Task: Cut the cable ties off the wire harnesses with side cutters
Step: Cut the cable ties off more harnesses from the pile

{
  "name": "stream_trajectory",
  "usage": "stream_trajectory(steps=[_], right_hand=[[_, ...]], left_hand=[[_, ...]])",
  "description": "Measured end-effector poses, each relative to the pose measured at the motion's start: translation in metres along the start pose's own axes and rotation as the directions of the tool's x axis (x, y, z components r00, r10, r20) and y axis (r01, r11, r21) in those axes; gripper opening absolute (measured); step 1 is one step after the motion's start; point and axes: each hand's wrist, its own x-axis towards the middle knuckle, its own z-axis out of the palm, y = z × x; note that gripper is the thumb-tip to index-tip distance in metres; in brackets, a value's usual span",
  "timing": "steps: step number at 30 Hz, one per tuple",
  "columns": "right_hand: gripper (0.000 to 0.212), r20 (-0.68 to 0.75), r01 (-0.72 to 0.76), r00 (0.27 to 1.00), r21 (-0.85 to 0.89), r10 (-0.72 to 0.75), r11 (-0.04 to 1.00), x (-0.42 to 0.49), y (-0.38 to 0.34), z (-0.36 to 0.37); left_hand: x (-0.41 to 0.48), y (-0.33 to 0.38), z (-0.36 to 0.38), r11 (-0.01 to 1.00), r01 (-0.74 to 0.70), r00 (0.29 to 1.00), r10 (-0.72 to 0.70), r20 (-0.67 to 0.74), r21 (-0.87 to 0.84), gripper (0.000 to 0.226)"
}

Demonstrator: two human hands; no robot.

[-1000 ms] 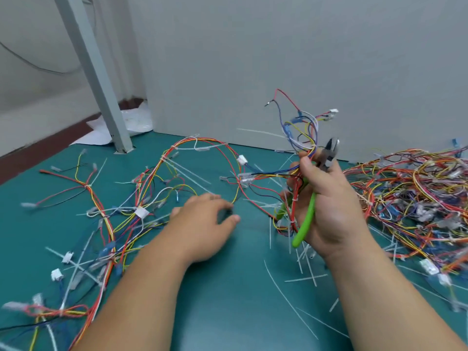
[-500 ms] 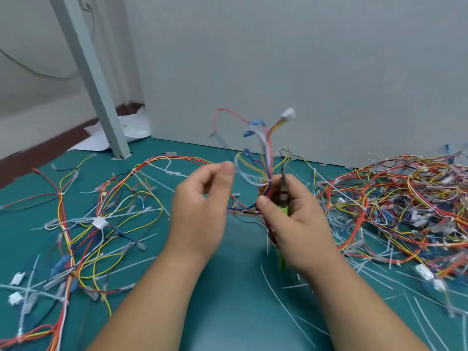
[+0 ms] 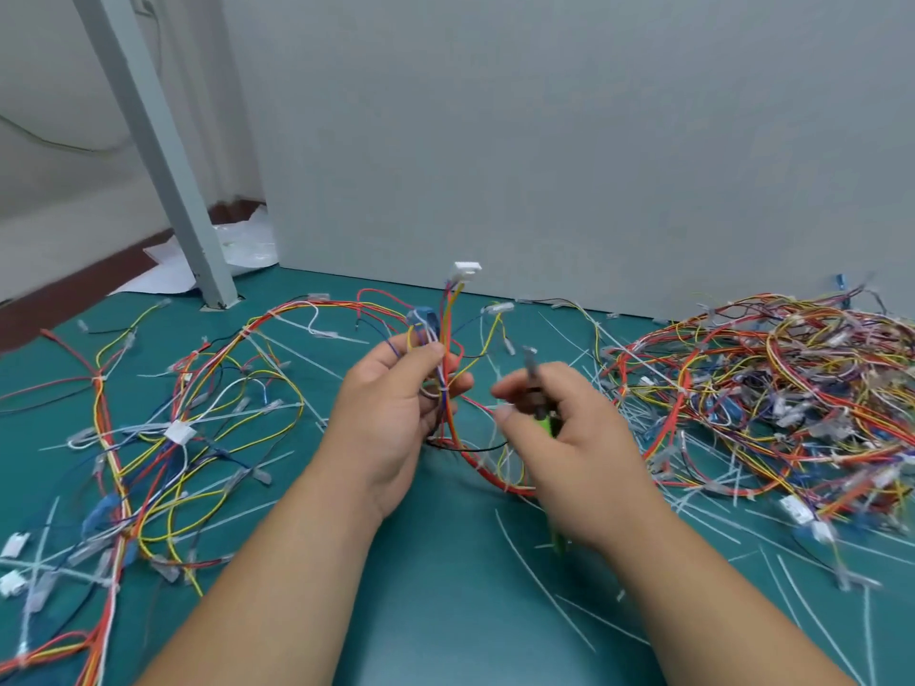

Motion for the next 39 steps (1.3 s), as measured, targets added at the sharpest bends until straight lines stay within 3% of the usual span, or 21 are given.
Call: stream_trajectory(steps=[1, 2, 4, 5, 7, 9, 12, 14, 15, 16, 18, 20, 23, 26, 28, 32, 36, 39], right_hand=[[0.002, -0.072, -0.062, 0.995, 0.129, 0.072, 0.990, -0.003, 0.000, -0.007], [0.009, -0.123, -0.116, 0.979, 0.304, 0.160, 0.945, -0.006, 0.001, -0.014], [0.023, -0.064, -0.217, 0.943, 0.624, 0.327, 0.750, -0.013, 0.006, -0.028], [0.027, -0.004, -0.268, 0.927, 0.693, 0.376, 0.669, -0.016, 0.006, -0.032], [0.031, 0.085, -0.329, 0.916, 0.719, 0.392, 0.612, -0.024, 0.011, -0.035], [0.038, 0.072, -0.316, 0.928, 0.674, 0.367, 0.668, -0.032, 0.018, -0.033], [0.061, 0.037, -0.270, 0.949, 0.611, 0.315, 0.744, -0.037, 0.025, -0.028], [0.068, 0.044, -0.273, 0.950, 0.600, 0.310, 0.752, -0.036, 0.026, -0.025], [0.068, 0.050, -0.287, 0.944, 0.617, 0.327, 0.733, -0.035, 0.025, -0.026], [0.067, 0.074, -0.308, 0.933, 0.668, 0.351, 0.677, -0.033, 0.025, -0.027], [0.069, 0.193, -0.375, 0.900, 0.799, 0.390, 0.470, -0.031, 0.026, -0.030], [0.074, 0.307, -0.435, 0.871, 0.844, 0.382, 0.314, -0.030, 0.027, -0.033], [0.091, 0.387, -0.476, 0.850, 0.855, 0.358, 0.206, -0.028, 0.026, -0.034], [0.074, 0.430, -0.501, 0.827, 0.856, 0.361, 0.129, -0.026, 0.025, -0.032], [0.075, 0.464, -0.519, 0.819, 0.850, 0.337, 0.092, -0.025, 0.024, -0.031], [0.097, 0.545, -0.570, 0.816, 0.814, 0.191, 0.112, -0.030, 0.021, -0.025], [0.089, 0.579, -0.572, 0.812, 0.766, 0.072, 0.293, -0.035, 0.015, -0.019], [0.081, 0.596, -0.566, 0.802, 0.741, 0.034, 0.361, -0.039, 0.013, -0.016]], left_hand=[[0.000, -0.001, -0.001, 1.000, 0.008, 1.000, -0.008, -0.012, 0.010, 0.010], [0.000, -0.003, -0.001, 1.000, 0.011, 1.000, -0.011, -0.017, 0.021, 0.010], [0.000, -0.006, 0.000, 0.999, 0.002, 0.999, -0.001, -0.032, 0.039, 0.011], [0.000, -0.007, 0.001, 0.998, -0.007, 0.999, 0.010, -0.046, 0.062, 0.013], [0.001, -0.010, 0.004, 0.994, -0.008, 0.996, 0.017, -0.082, 0.106, 0.014], [0.003, -0.013, 0.004, 0.992, 0.031, 0.991, -0.015, -0.133, 0.119, 0.002], [0.003, -0.016, 0.002, 0.977, 0.057, 0.983, -0.019, -0.181, 0.207, 0.033], [0.001, -0.019, 0.000, 0.935, 0.014, 0.989, 0.041, -0.146, 0.355, 0.058], [-0.001, -0.021, -0.001, 0.904, -0.012, 0.991, 0.068, -0.116, 0.427, 0.058], [-0.002, -0.023, -0.002, 0.869, -0.043, 0.990, 0.104, -0.096, 0.493, 0.050], [-0.001, -0.024, -0.002, 0.792, -0.116, 0.975, 0.205, -0.082, 0.599, 0.031], [-0.002, -0.023, -0.002, 0.741, -0.193, 0.954, 0.294, -0.053, 0.643, 0.038], [-0.003, -0.018, 0.002, 0.670, -0.260, 0.931, 0.364, -0.003, 0.696, 0.040], [-0.004, -0.019, 0.001, 0.668, -0.227, 0.938, 0.347, -0.027, 0.708, 0.038], [-0.006, -0.020, 0.003, 0.721, -0.172, 0.965, 0.261, -0.033, 0.671, 0.041], [-0.008, -0.023, 0.006, 0.884, -0.025, 0.999, 0.033, -0.009, 0.466, 0.046], [-0.010, -0.022, 0.006, 0.883, -0.021, 0.989, -0.050, 0.138, 0.470, 0.040], [-0.011, -0.022, 0.008, 0.925, 0.004, 0.988, -0.061, 0.138, 0.379, 0.023]])
